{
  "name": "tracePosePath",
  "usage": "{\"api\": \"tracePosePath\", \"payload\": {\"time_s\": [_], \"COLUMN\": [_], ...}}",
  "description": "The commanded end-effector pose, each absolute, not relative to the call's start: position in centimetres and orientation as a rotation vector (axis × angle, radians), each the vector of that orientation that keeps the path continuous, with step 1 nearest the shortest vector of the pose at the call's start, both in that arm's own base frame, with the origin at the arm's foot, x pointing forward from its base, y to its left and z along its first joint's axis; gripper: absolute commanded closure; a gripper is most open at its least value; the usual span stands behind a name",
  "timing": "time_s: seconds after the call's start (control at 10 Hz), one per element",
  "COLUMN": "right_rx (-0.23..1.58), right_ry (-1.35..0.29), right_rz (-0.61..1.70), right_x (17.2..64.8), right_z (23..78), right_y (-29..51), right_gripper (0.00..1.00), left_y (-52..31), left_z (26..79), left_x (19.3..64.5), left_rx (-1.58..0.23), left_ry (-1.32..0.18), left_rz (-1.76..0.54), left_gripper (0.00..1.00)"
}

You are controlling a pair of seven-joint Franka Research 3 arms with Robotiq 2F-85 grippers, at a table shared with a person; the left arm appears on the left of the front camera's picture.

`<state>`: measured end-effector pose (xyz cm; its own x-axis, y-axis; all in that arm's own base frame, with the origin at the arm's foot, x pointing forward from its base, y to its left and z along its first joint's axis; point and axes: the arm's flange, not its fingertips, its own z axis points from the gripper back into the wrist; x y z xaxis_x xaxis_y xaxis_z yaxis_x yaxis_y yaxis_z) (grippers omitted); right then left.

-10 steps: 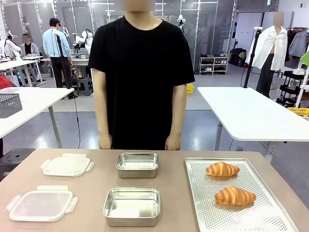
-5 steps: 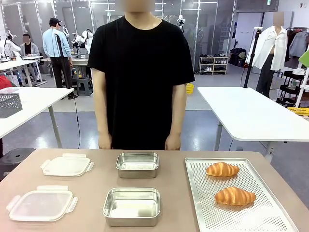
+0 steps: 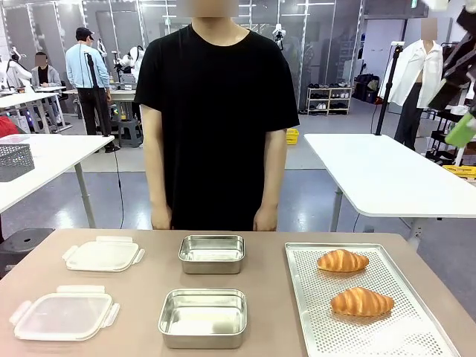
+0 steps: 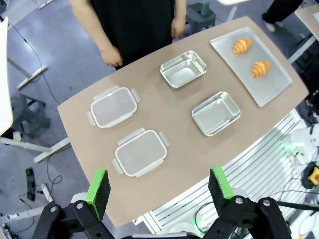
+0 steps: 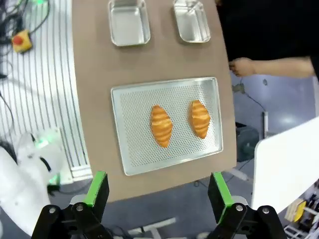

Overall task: Place the bread into the airtight container.
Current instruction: Pick up a Butter Roll and place it into an empty Airtight Container.

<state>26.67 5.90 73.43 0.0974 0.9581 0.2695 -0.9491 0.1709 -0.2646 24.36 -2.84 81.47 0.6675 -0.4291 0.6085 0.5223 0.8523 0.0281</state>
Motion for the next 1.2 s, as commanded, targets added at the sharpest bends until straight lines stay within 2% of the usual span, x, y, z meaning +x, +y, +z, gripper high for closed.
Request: {"api": "tracePosePath", "payload": {"time_s": [0.0,0.2,0.4,0.5,0.6,0.7,1.1], "right_rx": [-0.06,0.041,0.051,0.04,0.018,-0.011,0.013], "right_ry": [-0.353,-0.301,-0.221,-0.233,-0.381,-0.362,-0.3], "right_rz": [1.515,1.551,1.547,1.536,1.493,1.469,1.476], "right_x": [28.3,30.5,32.0,33.0,34.1,34.4,34.2], "right_z": [70.7,66.2,61.4,59.0,57.0,55.4,56.8], "right_y": [5.7,6.5,7.0,7.3,7.1,6.8,7.1], "right_gripper": [0.0,0.0,0.0,0.0,0.0,0.0,0.0], "left_y": [-2.9,-2.9,-2.9,-2.9,-2.9,-2.9,-2.9], "left_z": [81.8,81.8,81.8,81.8,81.8,81.8,81.8], "left_x": [24.4,24.4,24.4,24.4,24.4,24.4,24.4], "left_rx": [-0.151,-0.151,-0.151,-0.151,-0.151,-0.151,-0.151], "left_ry": [-0.645,-0.645,-0.645,-0.645,-0.645,-0.645,-0.645], "left_rz": [-0.544,-0.544,-0.544,-0.544,-0.544,-0.544,-0.544], "left_gripper": [0.0,0.0,0.0,0.0,0.0,0.0,0.0]}}
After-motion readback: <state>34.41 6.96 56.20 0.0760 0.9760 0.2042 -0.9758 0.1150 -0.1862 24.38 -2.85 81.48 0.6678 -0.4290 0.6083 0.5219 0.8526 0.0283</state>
